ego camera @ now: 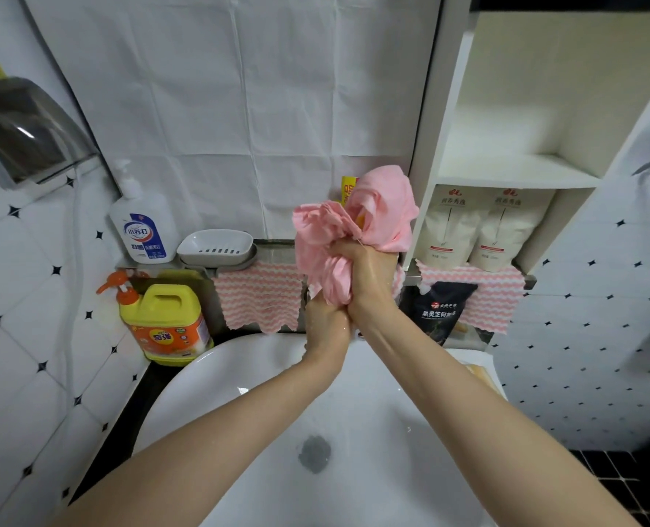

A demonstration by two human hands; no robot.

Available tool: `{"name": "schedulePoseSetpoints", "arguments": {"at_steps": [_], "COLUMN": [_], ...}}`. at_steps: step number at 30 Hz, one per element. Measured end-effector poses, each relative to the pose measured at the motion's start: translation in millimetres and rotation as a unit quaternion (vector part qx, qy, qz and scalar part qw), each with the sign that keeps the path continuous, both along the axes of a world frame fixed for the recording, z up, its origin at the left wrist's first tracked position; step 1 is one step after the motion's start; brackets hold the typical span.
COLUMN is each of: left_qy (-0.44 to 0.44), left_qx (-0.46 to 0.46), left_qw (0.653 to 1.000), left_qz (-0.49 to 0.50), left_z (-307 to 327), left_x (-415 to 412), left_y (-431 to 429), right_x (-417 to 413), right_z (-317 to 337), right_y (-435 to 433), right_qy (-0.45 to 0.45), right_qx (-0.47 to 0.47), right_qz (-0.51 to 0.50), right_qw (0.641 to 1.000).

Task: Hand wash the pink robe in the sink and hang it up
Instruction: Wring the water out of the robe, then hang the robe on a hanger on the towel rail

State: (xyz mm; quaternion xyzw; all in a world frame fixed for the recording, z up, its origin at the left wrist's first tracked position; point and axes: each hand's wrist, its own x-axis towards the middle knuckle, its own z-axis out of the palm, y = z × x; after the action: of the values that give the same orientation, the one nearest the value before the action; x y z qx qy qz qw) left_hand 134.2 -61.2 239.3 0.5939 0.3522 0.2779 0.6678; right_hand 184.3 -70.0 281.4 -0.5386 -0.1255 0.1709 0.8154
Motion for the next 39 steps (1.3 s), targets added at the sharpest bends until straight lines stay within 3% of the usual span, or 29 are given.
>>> {"name": "schedulePoseSetpoints", "arguments": {"at_steps": [2,4,7,9,11,13,17,19,21,22,24,27,29,31,33,34,35,36,38,39], "left_qy": [0.026,0.041,0.102,0.076,0.011,-0.001,0.023,0.02,-0.04,-0.082,-0.153,-0.18,-0.17,-0.152,-0.092,-0.028,0.052,0.138,0.272,0.296], "left_qx": [-0.006,0.007,0.058,0.042,0.004,-0.003,0.03,0.082,-0.006,-0.094,-0.238,-0.294,-0.3,-0.276,-0.17,-0.05,0.108,0.279,0.607,0.707], "left_qw": [0.999,0.99,0.931,0.899,0.912,0.933,0.917,0.936,0.965,0.953,0.89,0.822,0.806,0.828,0.879,0.898,0.882,0.82,0.61,0.528], "left_qz": [-0.038,-0.136,-0.346,-0.429,-0.41,-0.359,-0.396,-0.342,-0.259,-0.275,-0.357,-0.453,-0.48,-0.463,-0.435,-0.437,-0.456,-0.48,-0.431,-0.365], "left_z": [-1,1,3,-1,3,12,39,52,51,55,55,62,70,72,70,69,70,74,88,97], "left_x": [-4,-10,-19,-17,-7,5,27,33,48,50,54,58,64,72,82,85,87,88,84,82], "left_y": [2,5,26,48,63,70,45,30,31,32,38,33,19,5,-10,-16,-23,-30,-43,-50], "right_x": [1,8,27,36,45,53,49,44,45,46,47,48,42,35,31,28,27,25,23,22], "right_z": [1,-1,-3,-3,-4,-8,-5,-1,2,4,12,10,10,10,9,11,12,14,16,17], "right_y": [-3,-7,-22,-37,-53,-68,-86,-95,-109,-117,-136,-163,-180,-197,-213,-221,-228,-236,-254,-261], "right_qy": [0.004,0.013,-0.008,-0.012,-0.004,-0.014,-0.031,-0.005,0.049,0.075,0.096,0.091,0.063,0.047,0.034,0.022,0.009,-0.002,-0.019,-0.027], "right_qx": [-0.01,-0.015,-0.083,-0.124,-0.102,-0.074,-0.071,-0.009,0.116,0.179,0.262,0.296,0.304,0.3,0.303,0.301,0.302,0.305,0.314,0.318], "right_qz": [0.015,0.014,0.087,0.143,0.176,0.196,0.176,0.139,0.114,0.11,0.103,0.053,0.035,0.005,-0.024,-0.033,-0.038,-0.049,-0.074,-0.074], "right_qw": [1.0,1.0,0.993,0.982,0.979,0.978,0.981,0.99,0.985,0.975,0.955,0.949,0.95,0.953,0.952,0.953,0.952,0.951,0.946,0.945]}}
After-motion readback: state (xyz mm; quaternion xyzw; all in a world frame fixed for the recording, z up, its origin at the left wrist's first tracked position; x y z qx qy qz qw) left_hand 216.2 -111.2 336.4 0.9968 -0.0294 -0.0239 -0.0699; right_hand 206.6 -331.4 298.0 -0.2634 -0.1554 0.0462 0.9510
